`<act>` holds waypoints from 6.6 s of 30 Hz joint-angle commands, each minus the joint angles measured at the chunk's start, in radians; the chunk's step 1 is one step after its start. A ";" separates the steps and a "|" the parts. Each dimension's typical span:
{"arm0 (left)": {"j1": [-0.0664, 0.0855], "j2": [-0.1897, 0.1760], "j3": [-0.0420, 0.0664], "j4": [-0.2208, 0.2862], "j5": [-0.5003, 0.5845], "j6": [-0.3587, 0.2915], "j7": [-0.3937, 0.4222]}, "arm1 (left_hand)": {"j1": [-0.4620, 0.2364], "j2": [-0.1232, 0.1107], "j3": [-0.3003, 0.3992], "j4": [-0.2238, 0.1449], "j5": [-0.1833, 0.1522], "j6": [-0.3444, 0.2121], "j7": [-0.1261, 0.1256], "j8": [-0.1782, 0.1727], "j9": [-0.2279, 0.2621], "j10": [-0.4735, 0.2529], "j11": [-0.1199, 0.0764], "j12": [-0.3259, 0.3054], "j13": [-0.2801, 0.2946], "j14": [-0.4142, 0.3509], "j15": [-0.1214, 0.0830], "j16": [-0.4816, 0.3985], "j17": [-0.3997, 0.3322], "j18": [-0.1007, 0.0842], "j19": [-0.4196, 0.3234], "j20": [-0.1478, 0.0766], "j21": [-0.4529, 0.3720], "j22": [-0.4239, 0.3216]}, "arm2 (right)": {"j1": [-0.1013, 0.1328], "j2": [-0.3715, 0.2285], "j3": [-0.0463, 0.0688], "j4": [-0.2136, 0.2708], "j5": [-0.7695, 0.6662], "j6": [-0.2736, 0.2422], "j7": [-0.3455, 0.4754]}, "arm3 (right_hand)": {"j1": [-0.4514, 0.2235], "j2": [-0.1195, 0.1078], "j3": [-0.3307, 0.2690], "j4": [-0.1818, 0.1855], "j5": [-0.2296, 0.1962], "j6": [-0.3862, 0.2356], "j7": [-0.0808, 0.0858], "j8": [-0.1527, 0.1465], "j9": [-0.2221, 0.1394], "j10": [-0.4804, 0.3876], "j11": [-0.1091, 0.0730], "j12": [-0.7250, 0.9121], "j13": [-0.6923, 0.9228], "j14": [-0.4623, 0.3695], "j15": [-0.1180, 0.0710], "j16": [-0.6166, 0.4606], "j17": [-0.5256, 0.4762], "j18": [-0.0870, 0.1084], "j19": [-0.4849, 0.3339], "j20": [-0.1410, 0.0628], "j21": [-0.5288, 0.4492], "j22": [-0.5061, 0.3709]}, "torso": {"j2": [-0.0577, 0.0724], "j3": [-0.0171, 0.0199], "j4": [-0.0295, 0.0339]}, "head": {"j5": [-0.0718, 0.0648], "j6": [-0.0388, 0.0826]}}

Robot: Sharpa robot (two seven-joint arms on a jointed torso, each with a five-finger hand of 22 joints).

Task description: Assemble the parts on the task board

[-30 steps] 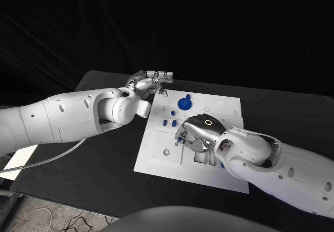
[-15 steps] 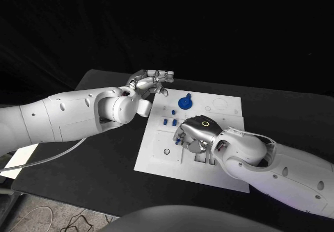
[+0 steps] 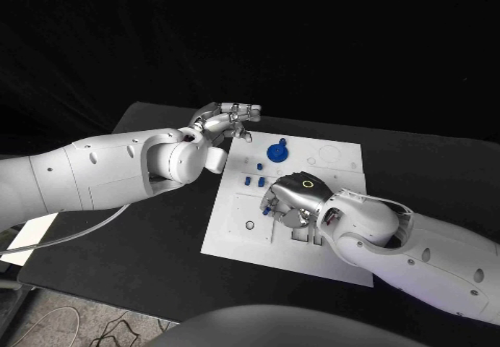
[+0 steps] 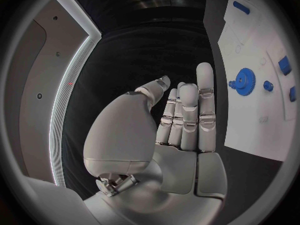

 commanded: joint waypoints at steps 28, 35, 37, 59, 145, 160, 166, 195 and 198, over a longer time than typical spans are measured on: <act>0.001 -0.005 0.001 0.010 -0.002 0.029 -0.004 | 0.004 0.008 -0.006 -0.001 0.002 -0.005 0.000 0.000 0.000 -0.015 0.000 0.007 0.002 -0.008 0.002 -0.002 -0.004 0.010 -0.006 0.005 -0.005 -0.002 | -0.001 0.025 -0.010 -0.019 -0.035 0.017 -0.035 | -0.058 -0.044 -0.033 0.014 0.001 -0.140 0.024 -0.034 -0.025 -0.173 0.035 -0.001 -0.034 0.026 0.030 -0.026 -0.051 0.008 -0.016 0.022 -0.054 -0.098 | 0.000 -0.0002 -0.0003 | 0.002 -0.009; 0.001 -0.007 0.001 0.011 -0.002 0.033 -0.008 | 0.003 0.008 -0.007 0.000 0.002 -0.007 0.000 0.000 0.000 -0.019 0.001 0.008 0.003 -0.010 0.002 -0.002 -0.006 0.010 -0.006 0.006 -0.006 -0.002 | -0.001 0.007 -0.010 0.000 -0.033 -0.038 -0.029 | -0.063 -0.051 -0.052 0.014 0.002 -0.175 0.005 -0.032 -0.033 -0.219 0.042 0.011 -0.040 0.018 0.033 -0.045 -0.081 0.018 -0.035 0.028 -0.087 -0.151 | 0.000 -0.0001 0.0009 | 0.002 -0.009; 0.001 -0.008 0.001 0.011 -0.002 0.036 -0.010 | 0.003 0.008 -0.007 0.000 0.002 -0.007 0.000 0.000 0.000 -0.019 0.001 0.008 0.003 -0.010 0.002 -0.002 -0.006 0.010 -0.006 0.006 -0.006 -0.002 | -0.001 0.000 -0.010 0.006 -0.033 -0.050 -0.029 | -0.064 -0.052 -0.056 0.015 0.002 -0.176 0.003 -0.031 -0.033 -0.222 0.042 0.013 -0.040 0.017 0.034 -0.046 -0.083 0.019 -0.036 0.028 -0.089 -0.152 | 0.000 0.0001 0.0005 | 0.002 -0.009; 0.001 -0.018 0.001 0.015 -0.009 0.051 -0.019 | 0.002 0.010 -0.008 0.000 0.002 -0.007 0.001 0.002 0.000 -0.025 0.002 0.011 0.003 -0.010 0.003 -0.001 -0.006 0.010 -0.006 0.007 -0.007 -0.002 | 0.071 -0.244 0.044 0.124 0.018 -0.022 -0.103 | -0.010 -0.077 -0.345 0.137 0.037 -0.247 -0.010 -0.029 -0.051 -0.377 0.067 0.041 -0.058 0.008 0.060 -0.080 -0.163 0.034 -0.056 0.051 -0.156 -0.250 | -0.007 -0.0012 -0.0110 | -0.026 0.020; 0.001 -0.018 0.000 0.013 -0.012 0.047 -0.019 | 0.004 0.014 -0.009 -0.001 0.003 -0.014 0.002 0.001 -0.001 -0.034 0.003 0.017 0.004 -0.013 0.004 0.000 -0.009 0.010 -0.007 0.008 -0.009 -0.003 | 0.075 -0.231 0.043 0.112 -0.020 -0.010 -0.106 | 0.119 0.040 -0.046 0.059 -0.008 -0.031 0.015 0.006 -0.016 -0.013 -0.001 0.044 -0.043 0.016 -0.002 -0.006 -0.144 0.002 0.014 -0.007 -0.053 -0.080 | -0.009 -0.0025 -0.0108 | -0.042 0.001; 0.001 -0.014 0.000 0.011 -0.012 0.048 -0.018 | 0.004 0.014 -0.009 -0.001 0.003 -0.014 0.002 0.001 -0.001 -0.034 0.003 0.017 0.004 -0.013 0.004 0.000 -0.009 0.010 -0.007 0.008 -0.009 -0.003 | 0.091 -0.225 0.057 0.224 0.028 -0.038 -0.096 | 0.113 0.034 -0.040 0.052 -0.008 -0.030 0.015 0.006 -0.014 -0.012 -0.001 0.039 -0.042 0.016 -0.002 -0.006 -0.144 0.002 0.014 -0.007 -0.051 -0.077 | -0.009 -0.0010 -0.0122 | -0.036 0.008; 0.001 -0.009 0.000 0.009 -0.012 0.050 -0.018 | 0.005 0.014 -0.010 -0.001 0.003 -0.016 0.002 0.001 -0.001 -0.036 0.003 0.019 0.004 -0.014 0.004 0.000 -0.010 0.010 -0.007 0.008 -0.009 -0.003 | 0.070 -0.151 0.056 0.210 0.048 -0.034 -0.076 | 0.112 0.033 -0.035 0.048 -0.008 -0.031 0.016 0.004 -0.014 -0.012 -0.001 0.036 -0.042 0.015 -0.002 -0.006 -0.145 0.002 0.014 -0.007 -0.051 -0.076 | -0.007 -0.0010 -0.0101 | -0.026 0.006; 0.001 -0.002 0.001 0.009 -0.012 0.052 -0.017 | 0.005 0.014 -0.010 -0.001 0.003 -0.016 0.002 0.001 -0.001 -0.036 0.003 0.019 0.004 -0.014 0.004 0.000 -0.010 0.010 -0.007 0.008 -0.009 -0.003 | -0.028 0.031 0.007 0.067 0.071 0.004 -0.021 | 0.105 0.033 -0.018 0.033 -0.008 -0.035 0.021 0.000 -0.011 -0.012 0.003 0.025 -0.041 0.014 0.000 -0.006 -0.147 0.002 0.012 -0.007 -0.049 -0.075 | -0.008 -0.0015 -0.0107 | 0.022 -0.018; 0.001 -0.002 0.001 0.009 -0.012 0.053 -0.018 | 0.005 0.014 -0.010 -0.002 0.003 -0.016 0.002 0.001 -0.001 -0.036 0.003 0.019 0.004 -0.014 0.004 0.000 -0.010 0.010 -0.007 0.008 -0.009 -0.003 | -0.031 0.034 0.006 0.062 0.070 0.008 -0.020 | 0.105 0.033 -0.018 0.033 -0.008 -0.035 0.021 0.000 -0.011 -0.012 0.003 0.025 -0.041 0.014 0.000 -0.006 -0.147 0.002 0.012 -0.007 -0.049 -0.075 | -0.007 -0.0020 -0.0110 | 0.024 -0.018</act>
